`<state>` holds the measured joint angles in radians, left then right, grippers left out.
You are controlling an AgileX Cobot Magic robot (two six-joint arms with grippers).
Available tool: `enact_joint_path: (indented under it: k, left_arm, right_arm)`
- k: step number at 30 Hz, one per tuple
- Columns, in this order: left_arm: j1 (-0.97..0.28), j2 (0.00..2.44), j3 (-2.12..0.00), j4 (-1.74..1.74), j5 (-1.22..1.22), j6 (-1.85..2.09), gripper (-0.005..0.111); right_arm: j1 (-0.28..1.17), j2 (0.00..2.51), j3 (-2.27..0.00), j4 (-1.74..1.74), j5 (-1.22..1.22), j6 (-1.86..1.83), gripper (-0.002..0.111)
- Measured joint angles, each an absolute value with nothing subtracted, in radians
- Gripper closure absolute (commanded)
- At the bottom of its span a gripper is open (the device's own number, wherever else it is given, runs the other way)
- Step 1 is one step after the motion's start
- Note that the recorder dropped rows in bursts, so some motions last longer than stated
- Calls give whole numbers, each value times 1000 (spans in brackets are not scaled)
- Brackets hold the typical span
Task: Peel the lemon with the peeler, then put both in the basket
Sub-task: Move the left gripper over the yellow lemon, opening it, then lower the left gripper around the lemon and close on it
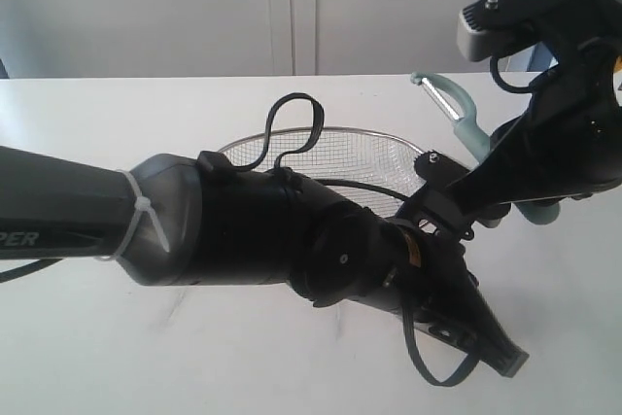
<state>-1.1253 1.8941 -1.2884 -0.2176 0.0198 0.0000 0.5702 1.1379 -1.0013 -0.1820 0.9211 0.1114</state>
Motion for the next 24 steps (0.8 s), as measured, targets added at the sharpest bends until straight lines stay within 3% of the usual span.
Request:
enact_joint_path:
  k: [11, 13, 17, 21, 22, 24]
  left_arm:
    - [-1125, 1894, -1288, -218, 19, 0, 106]
    - [-1125, 1894, -1288, -218, 19, 0, 101]
    - [-1125, 1894, -1288, -218, 17, 0, 77]
    - [-1125, 1896, -1288, -218, -6, 0, 45]
    - [-1125, 1898, -1288, -218, -13, 0, 31]
    - [-1125, 1914, -1288, -218, -42, 0, 22]
  right_arm:
    - [570, 1138, -1001, -228, 906, 223, 108]
    - [570, 1138, -1001, -292, 906, 339, 108]
    - [570, 1138, -1001, -436, 957, 519, 108]
    - [570, 1138, -1001, -512, 1001, 626, 108]
    - [570, 1138, -1001, -518, 1009, 633, 108]
    - [570, 1138, -1001, -522, 1013, 642, 108]
